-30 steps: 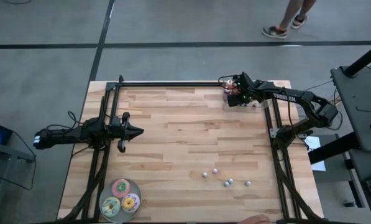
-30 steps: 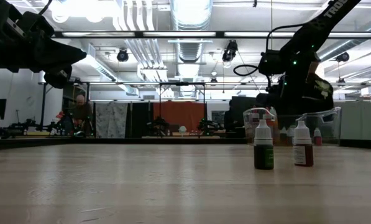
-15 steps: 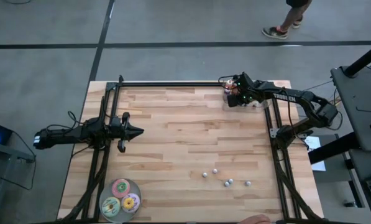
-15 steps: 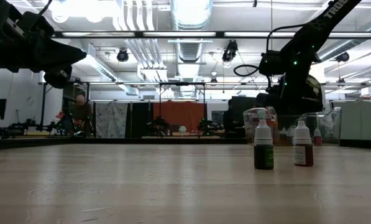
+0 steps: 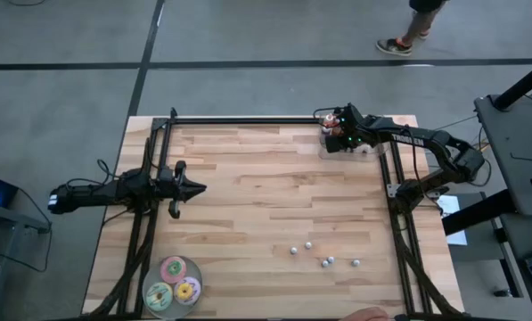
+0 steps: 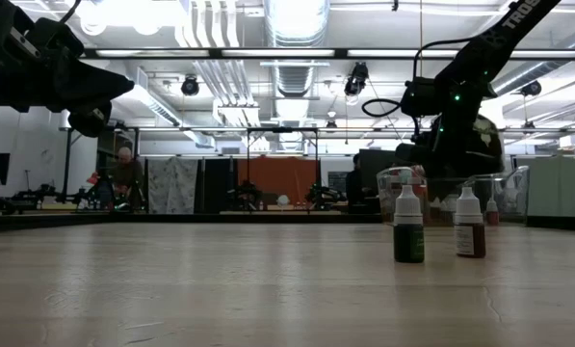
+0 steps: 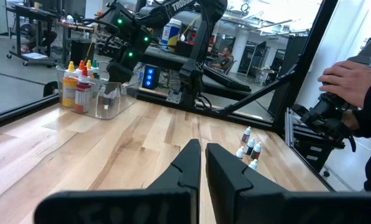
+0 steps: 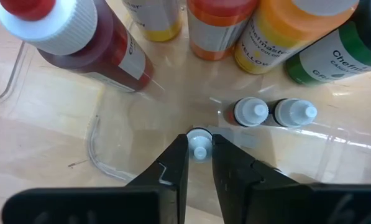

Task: Pick & Place food coloring
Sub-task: Put the top small orange food coloring bottle into the bin, then put the small orange food coloring bottle into the bin

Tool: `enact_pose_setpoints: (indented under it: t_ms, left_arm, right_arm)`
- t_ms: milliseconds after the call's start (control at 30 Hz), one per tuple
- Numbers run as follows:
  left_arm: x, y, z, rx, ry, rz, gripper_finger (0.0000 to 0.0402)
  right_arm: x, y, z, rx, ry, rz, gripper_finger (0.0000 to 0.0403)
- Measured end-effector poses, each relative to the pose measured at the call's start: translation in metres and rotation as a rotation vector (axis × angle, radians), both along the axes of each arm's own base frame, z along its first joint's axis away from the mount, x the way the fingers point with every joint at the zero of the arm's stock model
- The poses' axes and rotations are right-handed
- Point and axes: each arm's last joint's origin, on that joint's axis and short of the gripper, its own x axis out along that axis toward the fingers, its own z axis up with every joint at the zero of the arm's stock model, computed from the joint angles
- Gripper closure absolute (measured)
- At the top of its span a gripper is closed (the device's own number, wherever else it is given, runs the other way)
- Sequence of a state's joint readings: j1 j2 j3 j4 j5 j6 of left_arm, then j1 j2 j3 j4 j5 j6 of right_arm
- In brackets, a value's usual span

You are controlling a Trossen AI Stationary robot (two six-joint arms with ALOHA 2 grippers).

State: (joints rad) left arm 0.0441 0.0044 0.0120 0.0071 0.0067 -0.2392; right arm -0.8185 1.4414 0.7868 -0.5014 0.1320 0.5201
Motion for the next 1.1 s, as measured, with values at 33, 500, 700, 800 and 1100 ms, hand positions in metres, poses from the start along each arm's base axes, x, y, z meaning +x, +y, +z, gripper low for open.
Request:
enact_pose_setpoints:
  t_ms: [33,500,700,800,1100]
  left_arm:
    - [0.000,0.000,0.000,0.000,0.000,0.000,0.0402]
    - [0.000,0.000,0.000,0.000,0.000,0.000,0.0402]
    - [0.000,0.000,0.000,0.000,0.000,0.000,0.0402]
    - [0.000,0.000,0.000,0.000,0.000,0.000,0.0402]
    - [0.000,0.000,0.000,0.000,-0.001,0.000,0.0402]
  right_arm:
    - [0.000,0.000,0.000,0.000,0.000,0.000,0.0350]
    - [0.000,0.000,-0.002,0.000,0.000,0.002,0.0303]
    - [0.000,0.001,0.000,-0.003,-0.007,0.005,0.0303]
    - [0.000,0.000,0.002,-0.011,-0.015,0.005,0.0306]
    - [0.004,-0.004,0.012,-0.041,-0.026,0.032,0.0298]
